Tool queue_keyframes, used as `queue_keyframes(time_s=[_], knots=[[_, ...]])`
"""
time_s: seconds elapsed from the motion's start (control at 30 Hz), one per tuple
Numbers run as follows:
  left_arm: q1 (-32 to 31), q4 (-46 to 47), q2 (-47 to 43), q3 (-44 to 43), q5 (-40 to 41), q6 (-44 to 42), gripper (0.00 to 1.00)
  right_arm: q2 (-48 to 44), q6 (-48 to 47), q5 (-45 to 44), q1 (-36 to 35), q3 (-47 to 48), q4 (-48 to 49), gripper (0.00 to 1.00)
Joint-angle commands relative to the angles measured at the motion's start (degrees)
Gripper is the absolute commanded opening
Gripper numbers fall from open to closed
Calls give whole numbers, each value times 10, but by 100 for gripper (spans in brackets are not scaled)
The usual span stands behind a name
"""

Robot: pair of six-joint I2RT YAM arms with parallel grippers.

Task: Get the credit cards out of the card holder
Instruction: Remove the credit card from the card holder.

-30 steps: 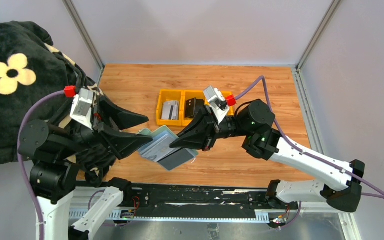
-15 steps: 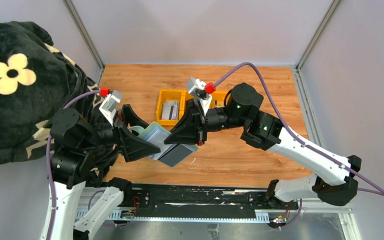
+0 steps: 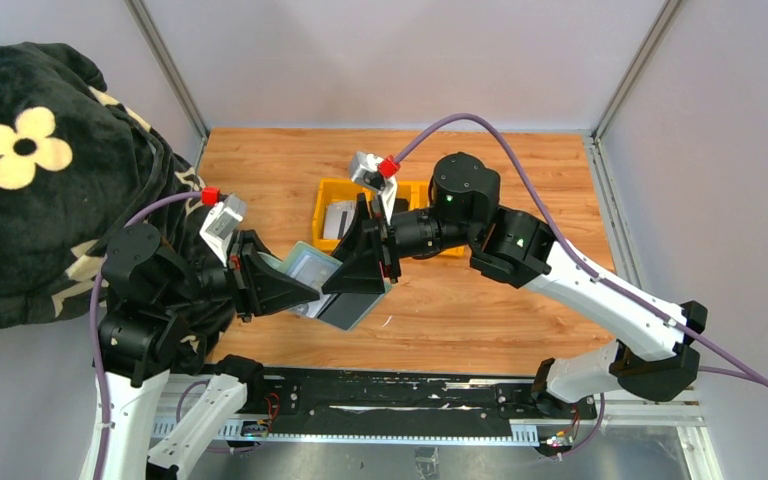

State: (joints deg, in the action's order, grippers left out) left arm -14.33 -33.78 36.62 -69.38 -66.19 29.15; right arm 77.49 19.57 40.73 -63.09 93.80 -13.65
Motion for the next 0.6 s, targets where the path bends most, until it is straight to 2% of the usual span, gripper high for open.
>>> queue_keyframes(time_s=[0.0, 0.1, 0.2, 0.27, 0.37, 0.43, 0.53, 0.57], knots=[[0, 24, 1, -7, 24, 19, 3, -14, 26, 50, 11, -19, 42, 57], [0, 73, 1, -6, 19, 69, 2, -56, 41, 72, 14, -101, 119, 64], [0, 98, 2, -7, 21, 91, 1, -95, 48, 68, 15, -160, 169, 63], [0, 113, 2, -4, 23, 105, 1, -111, 51, 62, 16, -180, 181, 51], [0, 149, 4, 8, 21, 148, 4, -118, 57, 60, 22, -187, 191, 16], [0, 160, 5, 15, 19, 163, 24, -116, 60, 65, 26, -182, 191, 1], [0, 148, 9, 22, 19, 171, 48, -104, 57, 88, 29, -165, 177, 0], [0, 147, 8, 26, 18, 173, 50, -98, 52, 96, 30, -157, 164, 0]])
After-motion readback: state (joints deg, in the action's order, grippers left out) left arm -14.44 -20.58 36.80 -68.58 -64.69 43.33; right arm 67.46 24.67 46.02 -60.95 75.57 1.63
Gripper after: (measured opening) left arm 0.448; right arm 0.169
